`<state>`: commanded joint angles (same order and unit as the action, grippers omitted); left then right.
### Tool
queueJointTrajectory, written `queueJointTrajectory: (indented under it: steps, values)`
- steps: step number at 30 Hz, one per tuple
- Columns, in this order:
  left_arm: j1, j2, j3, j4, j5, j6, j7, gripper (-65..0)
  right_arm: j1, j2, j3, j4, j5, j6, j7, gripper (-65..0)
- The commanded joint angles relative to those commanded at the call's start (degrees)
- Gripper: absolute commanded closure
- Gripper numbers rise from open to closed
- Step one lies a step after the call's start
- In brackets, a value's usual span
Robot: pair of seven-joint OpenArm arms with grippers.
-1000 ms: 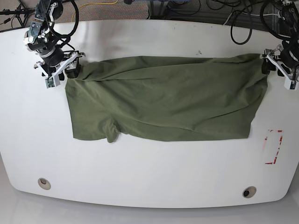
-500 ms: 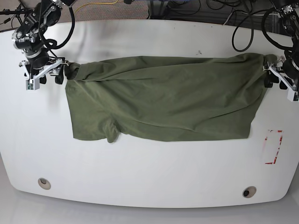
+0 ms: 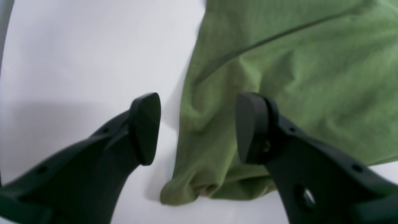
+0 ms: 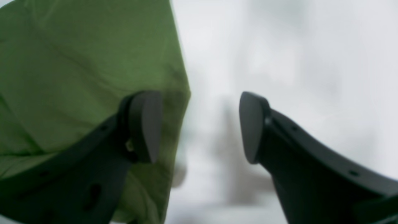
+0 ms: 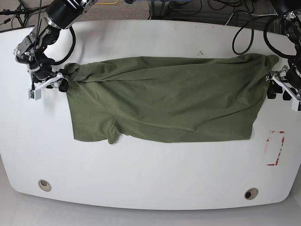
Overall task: Fold the T-shirt properly
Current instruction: 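Release the left gripper and regrasp the shirt's hem corner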
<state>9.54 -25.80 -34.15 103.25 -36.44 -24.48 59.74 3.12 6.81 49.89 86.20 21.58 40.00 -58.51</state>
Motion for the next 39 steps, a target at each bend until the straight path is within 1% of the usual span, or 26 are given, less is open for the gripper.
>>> queueJointTrajectory:
  steps: [4, 5, 9, 14, 21, 23, 24, 26, 29, 30, 33, 34, 36, 39]
  values:
    - [0.0, 0.0, -0.1, 0.0, 0.0, 0.0, 0.0, -34.4, -0.3, -0.4, -1.5, -0.3, 0.0, 0.0, -0.2, -37.3]
    - [0.0, 0.0, -0.1, 0.0, 0.0, 0.0, 0.0, -34.4, -0.4, -1.0, -3.0, -0.4, 0.0, 0.0, -0.2, -37.3]
    - [0.0, 0.0, -0.1, 0.0, 0.0, 0.0, 0.0, -34.4, -1.1, -2.7, -5.5, -0.3, 0.0, 0.0, 0.0, -37.1]
    - [0.0, 0.0, -0.1, -0.1, 0.0, 0.0, 0.0, -34.4, -1.1, -4.4, -5.5, -0.4, -0.5, 0.0, 0.1, -37.1]
    - [-0.2, 0.0, 0.1, -0.1, 0.0, 0.0, 0.0, -34.4, -0.4, -4.8, -5.6, -0.4, -0.5, 0.0, 0.2, -37.1]
    - [-1.7, 0.1, 0.1, -0.1, 0.0, 0.0, 0.0, -34.4, 0.1, -4.7, -5.6, -0.4, -0.6, 0.0, 0.2, -36.6]
    - [-2.3, 0.1, 0.1, -0.2, 0.1, 0.0, 0.0, -34.6, 0.2, -4.7, -5.6, -0.4, -0.6, 0.0, 0.2, -35.4]
    - [-3.3, 0.3, 0.1, -1.1, 0.1, 0.0, 0.0, -34.7, 0.4, -4.5, -5.6, -0.4, -0.6, 0.0, 0.2, -29.6]
    - [-5.2, 0.3, 0.2, -5.0, 0.1, 0.1, -0.1, -34.9, 1.1, -3.9, -5.7, -0.4, -0.6, 0.0, 0.2, -16.3]
    - [-7.1, 0.4, 0.3, -6.9, 0.1, 0.1, -0.1, -35.0, 1.4, -3.4, -5.7, -0.5, -0.6, 0.0, 0.2, -11.4]
    - [-12.1, 0.4, 1.1, -12.5, 0.1, 0.3, -0.1, -35.0, 1.6, -3.0, -7.3, -2.2, -0.6, 0.0, 0.2, -2.1]
    - [-14.5, 0.4, 1.7, -16.0, 0.1, 0.3, -0.2, -35.0, 1.9, -1.9, -8.5, -2.8, -0.6, 0.0, 0.2, 0.0]
    - [-17.1, 0.4, 2.0, -20.0, 0.1, 0.3, -0.3, -35.0, 2.3, -0.8, -9.6, -3.3, -0.4, 0.0, 0.2, 0.0]
    - [-22.3, 0.4, 2.2, -26.9, 0.1, 1.0, -0.7, -35.0, 2.4, -0.6, -10.5, -3.0, -0.4, 0.0, 0.2, 0.0]
